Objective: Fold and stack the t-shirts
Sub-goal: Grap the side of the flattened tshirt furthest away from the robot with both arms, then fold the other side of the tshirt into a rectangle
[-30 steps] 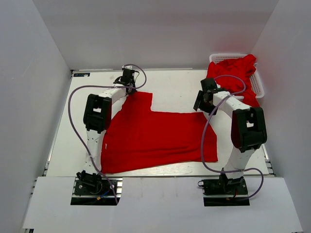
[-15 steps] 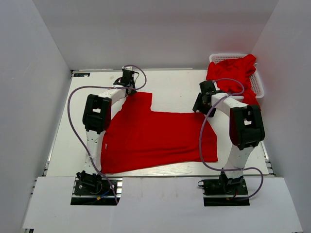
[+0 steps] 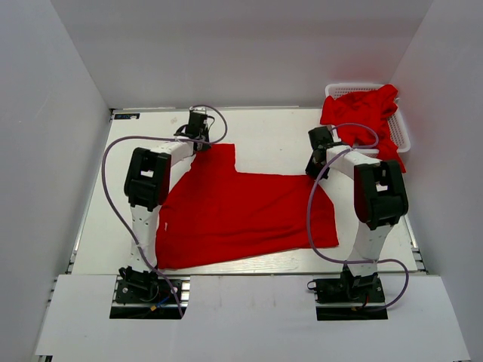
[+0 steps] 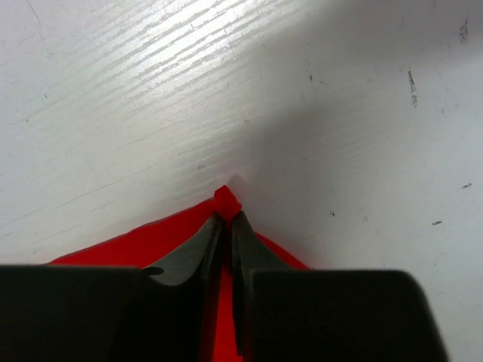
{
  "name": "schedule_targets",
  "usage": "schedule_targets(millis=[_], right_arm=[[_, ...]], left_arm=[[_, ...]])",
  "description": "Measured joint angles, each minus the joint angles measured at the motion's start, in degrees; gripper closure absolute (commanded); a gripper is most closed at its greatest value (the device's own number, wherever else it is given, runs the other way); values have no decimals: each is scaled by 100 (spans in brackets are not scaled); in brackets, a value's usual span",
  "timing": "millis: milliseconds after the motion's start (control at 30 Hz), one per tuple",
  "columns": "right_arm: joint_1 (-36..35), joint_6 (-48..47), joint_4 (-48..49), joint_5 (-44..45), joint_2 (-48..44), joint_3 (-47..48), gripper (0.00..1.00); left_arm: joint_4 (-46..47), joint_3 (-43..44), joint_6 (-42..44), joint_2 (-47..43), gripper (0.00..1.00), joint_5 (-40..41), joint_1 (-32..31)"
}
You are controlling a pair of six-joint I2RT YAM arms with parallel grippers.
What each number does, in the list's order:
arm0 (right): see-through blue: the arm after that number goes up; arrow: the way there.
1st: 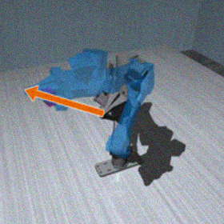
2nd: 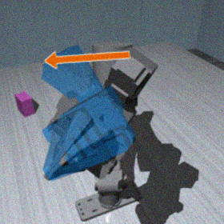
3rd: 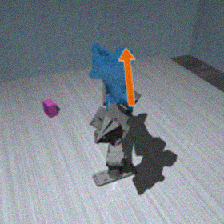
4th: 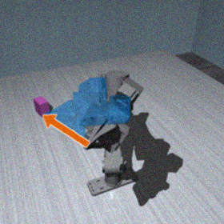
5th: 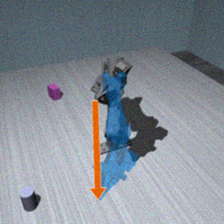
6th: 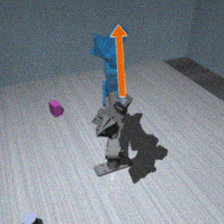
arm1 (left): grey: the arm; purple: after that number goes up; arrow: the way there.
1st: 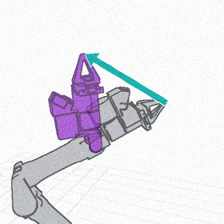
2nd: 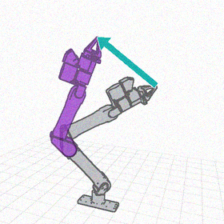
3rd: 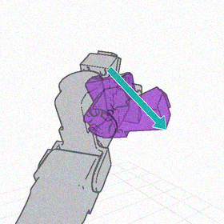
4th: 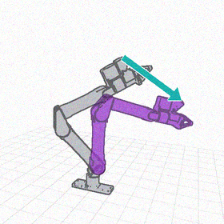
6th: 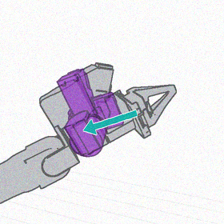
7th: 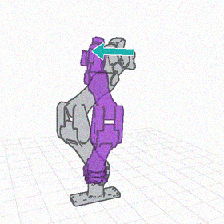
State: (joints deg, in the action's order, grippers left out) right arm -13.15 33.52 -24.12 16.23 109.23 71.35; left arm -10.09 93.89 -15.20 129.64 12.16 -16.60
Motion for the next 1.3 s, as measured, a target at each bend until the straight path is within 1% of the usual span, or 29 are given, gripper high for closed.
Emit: schedule_targets(millis=[200, 300, 433, 500, 533, 567, 767, 900, 1100, 1300], right_arm=[[-4, -164, 164, 7, 2, -44, 87], [-9, -328, 234, -9, -17, -83, 92], [-11, -608, 415, -52, -105, -214, 94], [-11, -796, 551, -103, -190, -343, 97], [-11, -905, 634, -142, -262, -442, 97], [-11, -1001, 671, -170, -328, -522, 100], [-11, -1436, 1204, -496, -946, -1185, 100], [-26, -1648, 1453, -662, -1298, -1425, 100], [-70, -1779, 1770, -894, -1493, -1604, 100], [-125, -1821, 1827, -863, -1790, -1891, 100]], left_arm=[[157, -212, 136, -111, 100, -63, -2], [157, -271, 166, -166, 100, -87, -2], [175, -404, 216, -293, 100, -249, -2], [254, -627, 254, -503, 100, -411, -2], [273, -721, 260, -610, 100, -470, -2], [354, -876, 273, -774, 100, -557, -2], [675, -1722, 424, -1899, 100, -1069, -33], [774, -2319, 498, -2710, 100, -1290, -85], [483, -3335, 437, -4057, 100, -1419, -195], [-74, -4172, 61, -5405, 100, -1543, -317]])
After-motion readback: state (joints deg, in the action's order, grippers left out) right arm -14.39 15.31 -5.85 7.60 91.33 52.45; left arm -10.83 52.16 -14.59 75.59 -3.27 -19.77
